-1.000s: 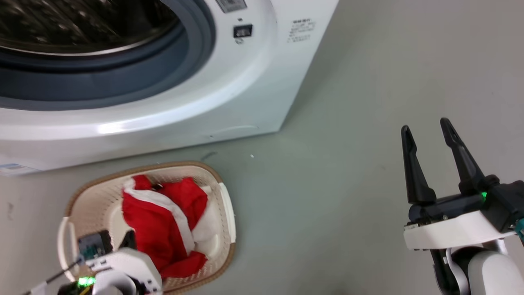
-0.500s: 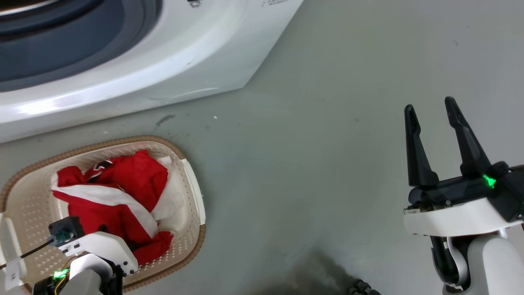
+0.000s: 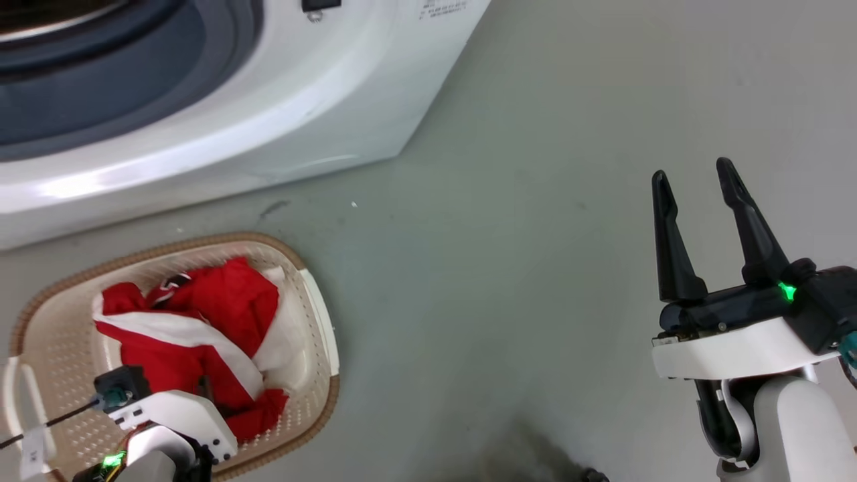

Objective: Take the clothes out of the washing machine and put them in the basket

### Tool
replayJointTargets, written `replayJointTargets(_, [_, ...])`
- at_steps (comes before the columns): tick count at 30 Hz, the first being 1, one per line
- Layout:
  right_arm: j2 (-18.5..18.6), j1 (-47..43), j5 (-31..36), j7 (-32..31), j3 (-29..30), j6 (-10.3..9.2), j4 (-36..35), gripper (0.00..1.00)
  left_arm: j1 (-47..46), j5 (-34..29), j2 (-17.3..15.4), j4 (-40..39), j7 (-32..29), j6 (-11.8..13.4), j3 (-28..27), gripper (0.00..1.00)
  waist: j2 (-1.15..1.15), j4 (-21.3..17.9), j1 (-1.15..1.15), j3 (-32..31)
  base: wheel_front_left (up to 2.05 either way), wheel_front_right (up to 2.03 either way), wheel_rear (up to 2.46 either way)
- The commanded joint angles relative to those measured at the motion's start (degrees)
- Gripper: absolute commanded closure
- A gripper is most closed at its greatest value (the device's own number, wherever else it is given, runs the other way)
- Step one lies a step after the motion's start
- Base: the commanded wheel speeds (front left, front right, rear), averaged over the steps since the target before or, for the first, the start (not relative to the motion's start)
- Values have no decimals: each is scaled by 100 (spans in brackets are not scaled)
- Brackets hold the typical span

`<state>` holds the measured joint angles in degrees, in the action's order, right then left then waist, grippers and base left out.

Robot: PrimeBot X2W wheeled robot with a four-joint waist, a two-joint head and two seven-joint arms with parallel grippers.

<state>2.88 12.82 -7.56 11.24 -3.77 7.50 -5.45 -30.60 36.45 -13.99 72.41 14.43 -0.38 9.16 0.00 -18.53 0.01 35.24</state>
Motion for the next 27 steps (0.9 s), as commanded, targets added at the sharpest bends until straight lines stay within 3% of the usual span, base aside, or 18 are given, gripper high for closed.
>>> replayJointTargets(1, [-1,-49,27,8,1,-2,33,0,87,-58,27,-5,47,1,32,0,0,131,-1,-302,0,0,0])
replayJointTargets(12, [-1,-318,160,-189,58,-2,92,0,479,-475,68,-1155,82,128,-169,0,0,547,-1,-1375,0,0,0])
replayJointTargets(27, [-3,-1006,325,-614,317,-2,-119,0,1463,-1705,536,-3921,77,242,-944,0,0,1065,-1,-2488,0,0,0])
